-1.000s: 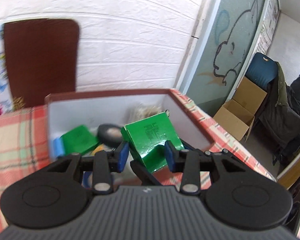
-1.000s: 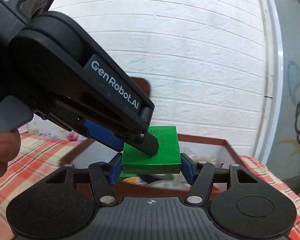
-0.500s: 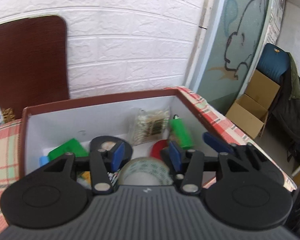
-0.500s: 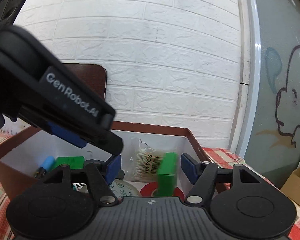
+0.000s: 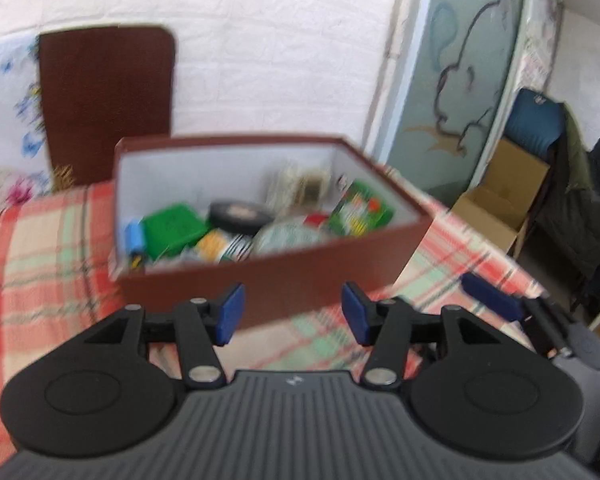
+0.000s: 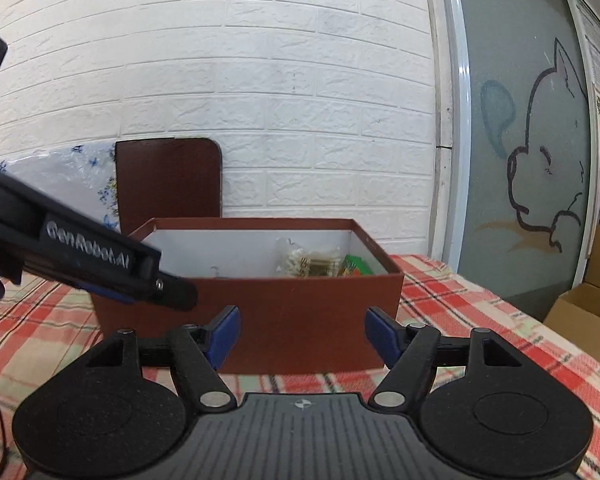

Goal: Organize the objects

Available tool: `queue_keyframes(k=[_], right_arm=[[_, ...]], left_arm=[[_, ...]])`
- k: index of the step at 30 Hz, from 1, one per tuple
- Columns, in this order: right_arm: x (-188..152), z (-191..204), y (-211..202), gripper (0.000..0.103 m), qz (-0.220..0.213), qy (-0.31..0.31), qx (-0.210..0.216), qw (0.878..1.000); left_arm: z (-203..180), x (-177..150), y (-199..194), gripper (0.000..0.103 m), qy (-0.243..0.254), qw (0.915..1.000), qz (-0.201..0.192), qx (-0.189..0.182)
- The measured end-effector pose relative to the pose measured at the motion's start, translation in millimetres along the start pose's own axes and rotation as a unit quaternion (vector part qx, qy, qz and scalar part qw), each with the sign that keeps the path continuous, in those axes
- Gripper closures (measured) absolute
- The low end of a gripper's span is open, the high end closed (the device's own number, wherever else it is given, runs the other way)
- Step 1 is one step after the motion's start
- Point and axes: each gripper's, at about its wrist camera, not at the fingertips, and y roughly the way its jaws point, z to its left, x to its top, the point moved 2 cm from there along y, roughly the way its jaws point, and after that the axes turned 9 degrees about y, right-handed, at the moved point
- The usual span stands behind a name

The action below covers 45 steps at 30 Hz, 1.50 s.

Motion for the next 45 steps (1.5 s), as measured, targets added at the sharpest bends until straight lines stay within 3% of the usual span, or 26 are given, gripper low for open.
queue_keyframes(k=[13, 23, 28, 36, 42, 45], right_arm=[[2, 36, -26, 0.033, 0.03, -0.002, 0.065, 0.997], [13, 16, -45, 0.028, 0.054, 0.06, 0.046, 0.996], [21, 4, -50, 0.011, 0.067, 0.091, 0.042, 0.993], [6, -5, -57, 0.009, 0.089, 0.101, 0.032, 0.99], [-3, -8, -62, 0.009, 0.103, 0.105, 0.027, 0.989], [-7, -7, -69, 0.009, 0.101, 0.097, 0.026, 0.99]], left_arm=[[44, -50, -51, 0.042, -0.065, 0.994, 0.035, 0.08], [38, -50, -65, 0.009, -0.06, 0.9869, 0.051, 0.141], [32, -50, -71, 0.004, -0.061, 0.9844, 0.051, 0.157], [10, -58, -71, 0.0, -0.024, 0.9836, 0.06, 0.169], [-8, -63, -87, 0.0, 0.009, 0.9771, 0.0, 0.212], [-17, -65, -94, 0.0, 0.017, 0.9767, -0.022, 0.213]])
